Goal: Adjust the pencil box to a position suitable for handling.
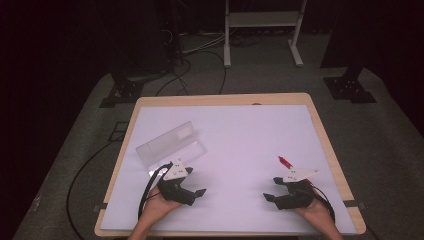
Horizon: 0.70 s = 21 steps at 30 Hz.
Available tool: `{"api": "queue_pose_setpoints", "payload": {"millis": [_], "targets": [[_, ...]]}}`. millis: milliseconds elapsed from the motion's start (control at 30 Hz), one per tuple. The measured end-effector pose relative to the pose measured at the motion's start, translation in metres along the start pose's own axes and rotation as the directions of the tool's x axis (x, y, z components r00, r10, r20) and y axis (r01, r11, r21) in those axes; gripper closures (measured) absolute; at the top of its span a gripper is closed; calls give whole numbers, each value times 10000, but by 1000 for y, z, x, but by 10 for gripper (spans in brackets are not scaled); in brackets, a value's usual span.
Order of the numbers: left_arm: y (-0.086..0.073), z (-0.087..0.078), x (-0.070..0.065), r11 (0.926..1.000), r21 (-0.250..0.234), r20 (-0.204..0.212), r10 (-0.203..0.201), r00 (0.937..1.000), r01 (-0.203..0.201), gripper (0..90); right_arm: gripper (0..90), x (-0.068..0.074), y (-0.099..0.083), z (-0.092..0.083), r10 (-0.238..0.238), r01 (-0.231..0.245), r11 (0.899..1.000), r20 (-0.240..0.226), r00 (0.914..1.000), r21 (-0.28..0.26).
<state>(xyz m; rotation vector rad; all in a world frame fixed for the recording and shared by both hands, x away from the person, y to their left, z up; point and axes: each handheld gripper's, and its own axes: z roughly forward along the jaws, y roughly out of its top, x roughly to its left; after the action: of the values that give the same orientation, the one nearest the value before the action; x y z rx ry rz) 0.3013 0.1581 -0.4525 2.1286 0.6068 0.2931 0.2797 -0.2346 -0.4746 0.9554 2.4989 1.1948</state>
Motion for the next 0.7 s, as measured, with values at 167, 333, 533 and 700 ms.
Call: {"api": "queue_pose_setpoints", "payload": {"millis": [167, 333, 533, 700], "targets": [[1, 0, -1, 10000, 0, 4, 65, 10000, -65, 113, 275, -1, -1, -2, 6, -6, 10000, 7, 10000, -60], [1, -1, 1, 9999, 66, -93, 101, 9999, -100, 114, 275, -1, -1, -1, 31, -31, 10000, 24, 10000, -80], [1, -4, 3, 9997, 94, -267, 238, 9994, -236, 113, 275, -1, -1, 0, 23, -23, 10000, 110, 9999, -28], [-1, -8, 8, 9998, 74, -376, 185, 9991, -182, 113, 275, -2, 0, 0, 45, -45, 10000, 145, 9999, -19]]}}
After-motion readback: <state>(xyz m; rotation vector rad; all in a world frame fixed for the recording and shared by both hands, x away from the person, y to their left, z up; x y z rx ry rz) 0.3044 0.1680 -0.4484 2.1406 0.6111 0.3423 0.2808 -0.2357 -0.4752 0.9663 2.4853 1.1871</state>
